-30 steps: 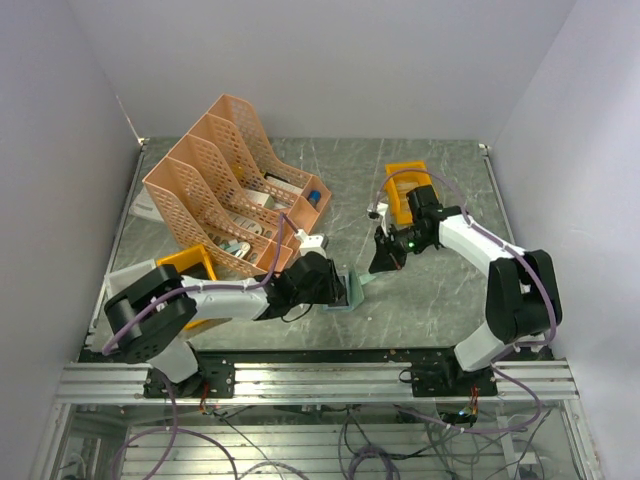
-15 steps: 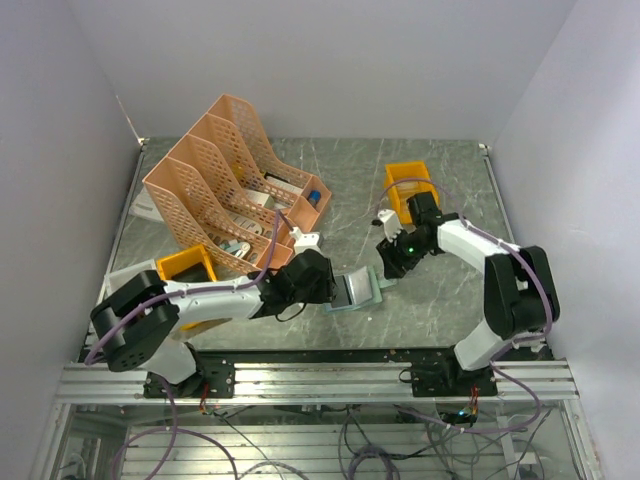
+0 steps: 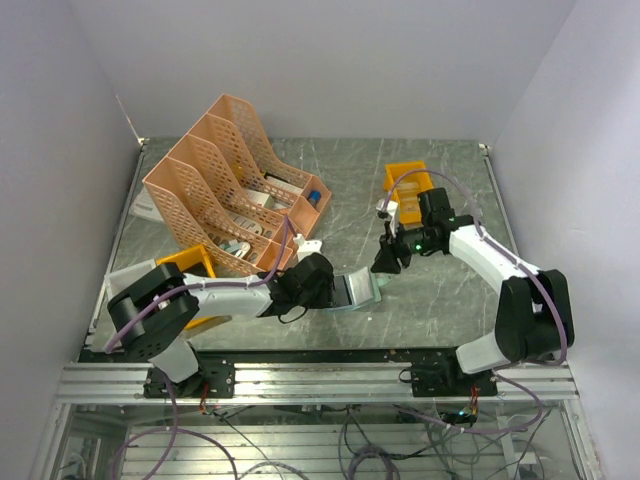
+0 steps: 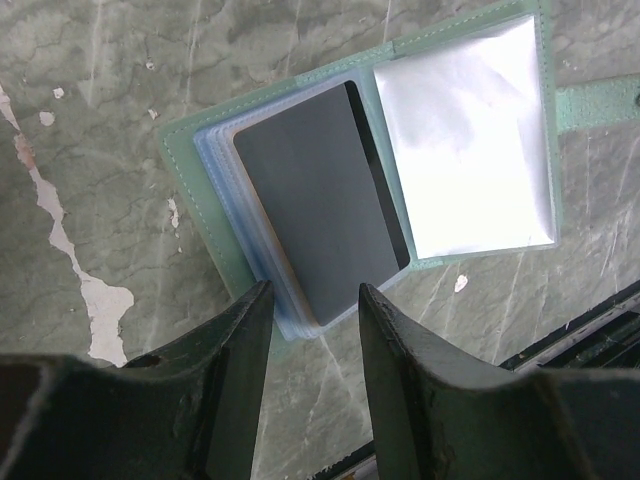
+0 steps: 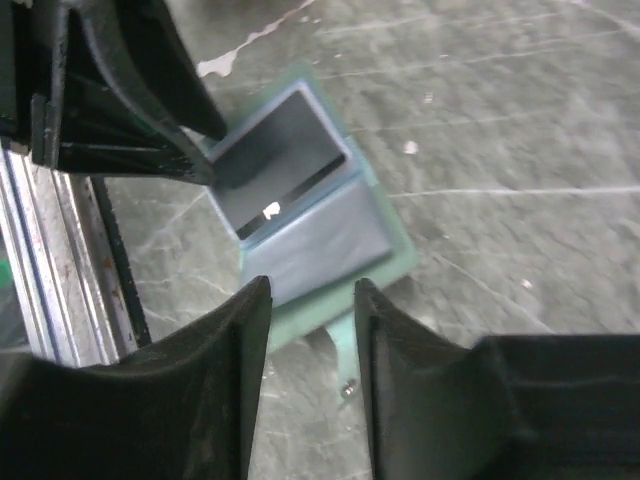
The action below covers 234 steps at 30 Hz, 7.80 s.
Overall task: Put the credit cards into the card holder
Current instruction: Open the card holder at the center of the board.
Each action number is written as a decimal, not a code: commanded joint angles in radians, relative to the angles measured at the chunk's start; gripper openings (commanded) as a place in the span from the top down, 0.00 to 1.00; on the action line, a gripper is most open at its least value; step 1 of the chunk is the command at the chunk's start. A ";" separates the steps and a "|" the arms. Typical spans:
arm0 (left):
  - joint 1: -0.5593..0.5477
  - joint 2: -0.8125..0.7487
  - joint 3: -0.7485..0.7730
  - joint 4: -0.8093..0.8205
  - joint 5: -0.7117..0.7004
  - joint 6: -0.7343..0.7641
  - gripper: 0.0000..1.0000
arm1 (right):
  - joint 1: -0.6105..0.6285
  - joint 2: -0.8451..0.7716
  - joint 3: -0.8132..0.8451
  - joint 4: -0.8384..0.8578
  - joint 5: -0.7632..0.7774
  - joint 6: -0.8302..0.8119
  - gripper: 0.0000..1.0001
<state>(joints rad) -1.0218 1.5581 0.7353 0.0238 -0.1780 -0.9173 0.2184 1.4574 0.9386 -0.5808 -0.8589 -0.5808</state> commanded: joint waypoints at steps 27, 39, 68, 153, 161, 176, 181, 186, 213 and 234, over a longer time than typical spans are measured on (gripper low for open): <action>0.006 0.008 0.107 -0.128 -0.061 0.008 0.42 | 0.165 0.304 0.023 -0.030 0.256 0.082 1.00; 0.006 0.076 0.104 -0.027 0.030 -0.010 0.42 | 0.165 0.307 0.023 -0.031 0.261 0.084 1.00; -0.008 0.114 0.168 0.068 0.122 -0.024 0.40 | 0.165 0.301 0.028 -0.036 0.236 0.085 0.99; -0.011 0.108 -0.068 0.449 0.032 -0.141 0.52 | 0.159 0.347 0.036 -0.028 0.195 0.090 1.00; -0.011 0.087 -0.048 0.381 0.011 -0.135 0.52 | 0.162 0.351 0.037 -0.030 0.197 0.090 1.00; -0.015 0.126 -0.031 0.388 0.027 -0.145 0.52 | 0.164 0.350 0.037 -0.031 0.196 0.089 1.00; -0.015 0.145 -0.017 0.390 0.033 -0.141 0.52 | 0.164 0.349 0.038 -0.031 0.196 0.088 1.00; -0.015 0.158 -0.005 0.380 0.036 -0.141 0.52 | 0.164 0.344 0.037 -0.030 0.192 0.088 1.00; -0.014 0.159 -0.020 0.624 0.072 -0.133 0.51 | 0.096 0.164 0.039 -0.043 0.029 0.045 0.85; -0.003 0.478 0.374 0.536 0.230 -0.086 0.51 | -0.189 0.066 -0.005 0.090 0.290 0.214 0.86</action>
<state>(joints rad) -1.0309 1.9617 1.0325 0.5823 -0.0162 -1.0225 0.0570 1.5230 0.9504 -0.5236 -0.6289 -0.3962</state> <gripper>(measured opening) 0.490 0.140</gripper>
